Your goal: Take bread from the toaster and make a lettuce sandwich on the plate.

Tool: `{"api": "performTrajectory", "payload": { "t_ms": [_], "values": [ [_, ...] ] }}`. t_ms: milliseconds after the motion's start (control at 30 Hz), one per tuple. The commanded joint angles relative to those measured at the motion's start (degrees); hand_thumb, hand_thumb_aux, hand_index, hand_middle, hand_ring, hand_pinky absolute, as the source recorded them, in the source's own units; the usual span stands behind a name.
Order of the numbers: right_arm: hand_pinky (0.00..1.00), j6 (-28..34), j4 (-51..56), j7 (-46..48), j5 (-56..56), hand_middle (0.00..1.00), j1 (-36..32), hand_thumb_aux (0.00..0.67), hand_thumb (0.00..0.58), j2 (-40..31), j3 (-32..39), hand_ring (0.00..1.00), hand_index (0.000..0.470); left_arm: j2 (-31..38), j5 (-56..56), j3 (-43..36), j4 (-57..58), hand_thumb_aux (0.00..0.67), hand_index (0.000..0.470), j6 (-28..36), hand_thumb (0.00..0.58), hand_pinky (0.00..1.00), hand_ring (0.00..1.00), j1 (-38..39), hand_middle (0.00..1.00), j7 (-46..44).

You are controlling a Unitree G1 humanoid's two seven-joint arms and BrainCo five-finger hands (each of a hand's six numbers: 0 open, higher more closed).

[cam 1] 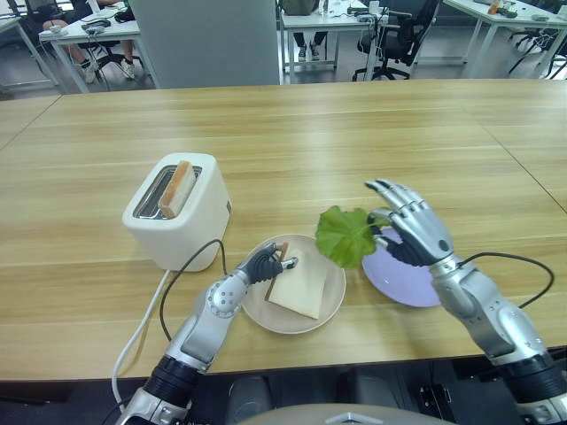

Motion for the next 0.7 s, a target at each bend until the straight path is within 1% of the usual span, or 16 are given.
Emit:
{"api": "performTrajectory", "payload": {
  "t_ms": [33,67,100,133,167,300,400,700],
  "values": [
    [0.0,-0.9,0.6,3.3,0.0,0.0,-1.7,0.67,0.58,2.8,3.6,0.0,0.46,3.5,10.1,-2.0,1.1,0.0,0.0,1.5,0.0,0.67,0.67,0.0,0.67,3.9],
    [0.0,-1.0,1.2,3.9,-0.2,0.0,-2.1,0.67,0.58,3.5,4.5,0.0,0.46,4.4,12.4,-2.0,0.2,0.0,0.0,1.5,0.0,0.67,0.67,-0.3,0.67,5.0],
    [0.0,-1.1,2.0,4.4,-0.5,0.0,-2.6,0.67,0.58,4.3,5.4,0.0,0.46,5.3,14.9,-1.7,-1.2,0.0,0.0,1.9,0.0,0.32,0.32,-0.6,0.32,6.3],
    [0.0,-1.2,2.8,4.8,-0.7,0.0,-3.0,0.67,0.58,5.1,6.2,0.0,0.46,6.3,17.9,-1.5,-2.6,0.0,0.0,2.6,0.0,0.09,0.09,-0.9,0.09,7.3],
    [0.0,-1.2,3.6,5.3,-0.8,0.0,-3.5,0.67,0.58,5.6,6.9,0.0,0.46,7.0,19.7,-1.3,-3.9,0.0,0.0,3.0,0.0,0.0,0.0,-1.0,0.0,7.7],
    [0.0,-1.6,6.8,6.1,-1.3,0.0,-4.9,0.67,0.58,7.4,9.2,0.0,0.46,9.1,24.7,-0.4,-9.2,0.0,0.0,3.8,0.0,0.0,0.0,-0.6,0.0,7.1],
    [0.0,-1.8,8.8,6.7,-1.2,0.0,-5.6,0.67,0.58,8.2,10.5,0.0,0.46,10.2,26.3,1.0,-13.6,0.0,0.0,2.9,0.0,0.0,0.0,-0.1,0.0,6.7],
    [0.0,-3.2,16.0,7.4,-1.0,0.0,-8.0,0.67,0.58,11.5,14.8,0.0,0.46,12.8,26.2,12.6,-27.5,0.0,0.0,1.9,0.0,0.0,0.0,1.7,0.0,4.7]
  ]
}}
